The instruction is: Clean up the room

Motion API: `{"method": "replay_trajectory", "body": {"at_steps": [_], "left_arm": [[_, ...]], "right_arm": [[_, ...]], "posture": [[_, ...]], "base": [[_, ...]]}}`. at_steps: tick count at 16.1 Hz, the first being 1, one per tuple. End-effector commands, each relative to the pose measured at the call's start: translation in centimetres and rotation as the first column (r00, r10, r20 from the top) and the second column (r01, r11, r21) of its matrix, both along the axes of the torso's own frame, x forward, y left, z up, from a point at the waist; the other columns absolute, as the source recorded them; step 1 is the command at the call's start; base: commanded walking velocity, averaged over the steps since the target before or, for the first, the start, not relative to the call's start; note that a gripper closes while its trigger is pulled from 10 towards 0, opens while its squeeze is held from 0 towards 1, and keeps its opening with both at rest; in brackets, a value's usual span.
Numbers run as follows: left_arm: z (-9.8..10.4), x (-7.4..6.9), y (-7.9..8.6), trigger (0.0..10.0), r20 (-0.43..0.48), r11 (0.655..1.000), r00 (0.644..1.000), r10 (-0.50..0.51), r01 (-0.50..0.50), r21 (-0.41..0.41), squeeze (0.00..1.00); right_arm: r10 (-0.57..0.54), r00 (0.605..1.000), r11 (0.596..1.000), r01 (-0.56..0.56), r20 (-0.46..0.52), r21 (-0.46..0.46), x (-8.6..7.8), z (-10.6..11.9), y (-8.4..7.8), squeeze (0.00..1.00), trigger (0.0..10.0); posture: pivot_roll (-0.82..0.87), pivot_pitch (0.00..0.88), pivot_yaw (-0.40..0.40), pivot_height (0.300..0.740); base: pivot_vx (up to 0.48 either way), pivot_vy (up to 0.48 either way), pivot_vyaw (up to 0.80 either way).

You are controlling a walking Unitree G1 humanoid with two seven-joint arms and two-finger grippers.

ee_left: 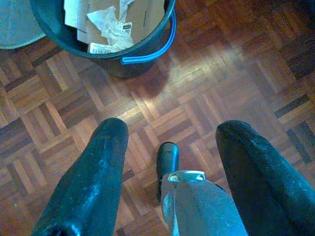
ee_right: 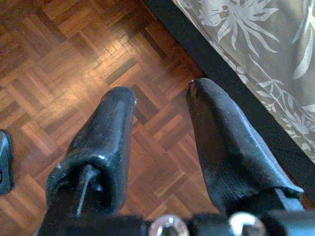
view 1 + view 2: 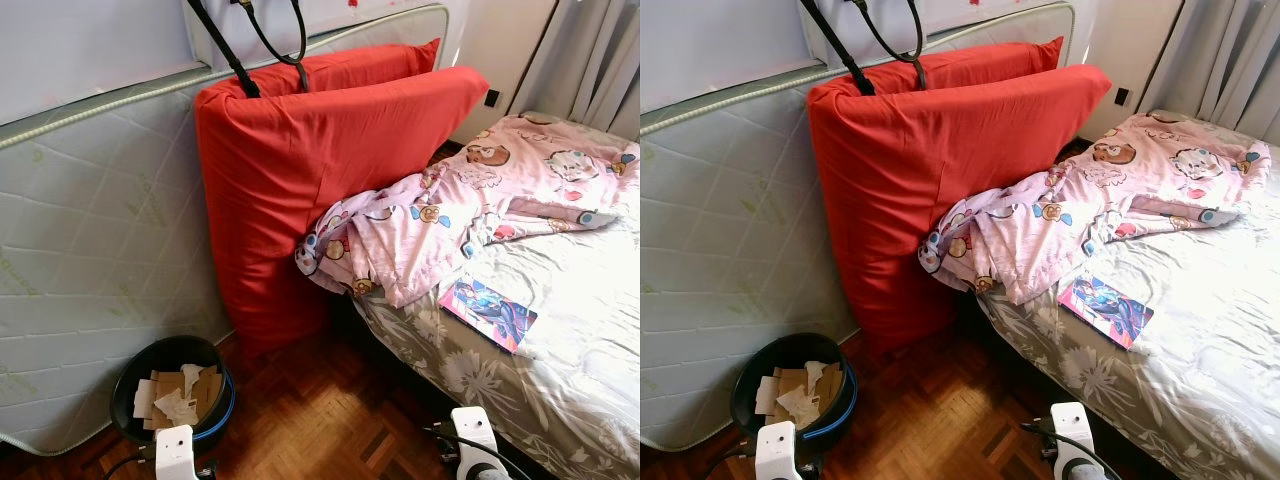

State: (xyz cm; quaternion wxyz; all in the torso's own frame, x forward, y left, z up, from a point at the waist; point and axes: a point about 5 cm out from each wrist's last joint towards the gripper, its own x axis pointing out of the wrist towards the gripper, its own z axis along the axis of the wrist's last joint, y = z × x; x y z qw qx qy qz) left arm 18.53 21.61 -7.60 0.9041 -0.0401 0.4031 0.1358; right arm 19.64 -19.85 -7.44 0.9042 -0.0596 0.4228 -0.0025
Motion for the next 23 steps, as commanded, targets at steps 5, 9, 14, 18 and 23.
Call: {"method": "replay_trajectory", "body": {"at_steps": [5, 9, 14, 18, 23], "left_arm": [[-0.8, -1.7, 0.7, 10.0, -0.129, 0.991, 0.983, -0.128, 0.122, -0.056, 0.00], [-1.2, -2.0, -0.5, 10.0, -0.136, 0.991, 0.984, -0.117, 0.107, -0.076, 0.00], [-1.3, -1.7, -1.4, 10.0, -0.119, 0.988, 0.984, -0.133, 0.121, -0.100, 0.00], [-0.8, -1.3, -0.1, 10.0, -0.112, 0.992, 0.988, -0.107, 0.099, -0.075, 0.00], [-0.6, -0.8, -0.2, 10.0, -0.091, 0.989, 0.988, -0.121, 0.113, -0.094, 0.00]], "right_arm": [[-0.177, 0.979, 0.972, 0.189, -0.097, 0.139, -2.6, -1.2, -1.1, 0.00, 10.0], [-0.133, 0.985, 0.984, 0.144, -0.109, 0.101, -2.8, -1.0, -2.2, 0.00, 10.0], [-0.118, 0.987, 0.990, 0.125, -0.109, 0.059, -2.8, -0.8, -3.2, 0.00, 10.0], [-0.084, 0.991, 0.992, 0.093, -0.102, 0.082, -2.0, -0.7, -2.0, 0.00, 10.0], [-0.137, 0.986, 0.983, 0.147, -0.090, 0.111, -1.8, -0.7, -1.9, 0.00, 10.0]], "posture": [[-0.08, 0.000, -0.044, 0.740], [-0.08, 0.000, -0.102, 0.740], [-0.08, 0.000, -0.105, 0.740], [-0.08, 0.000, -0.084, 0.740], [-0.05, 0.000, -0.069, 0.740]], "base": [[0.000, 0.000, 0.00], [0.000, 0.000, 0.00], [0.000, 0.000, 0.00], [0.000, 0.000, 0.00], [0.000, 0.000, 0.00]]}}
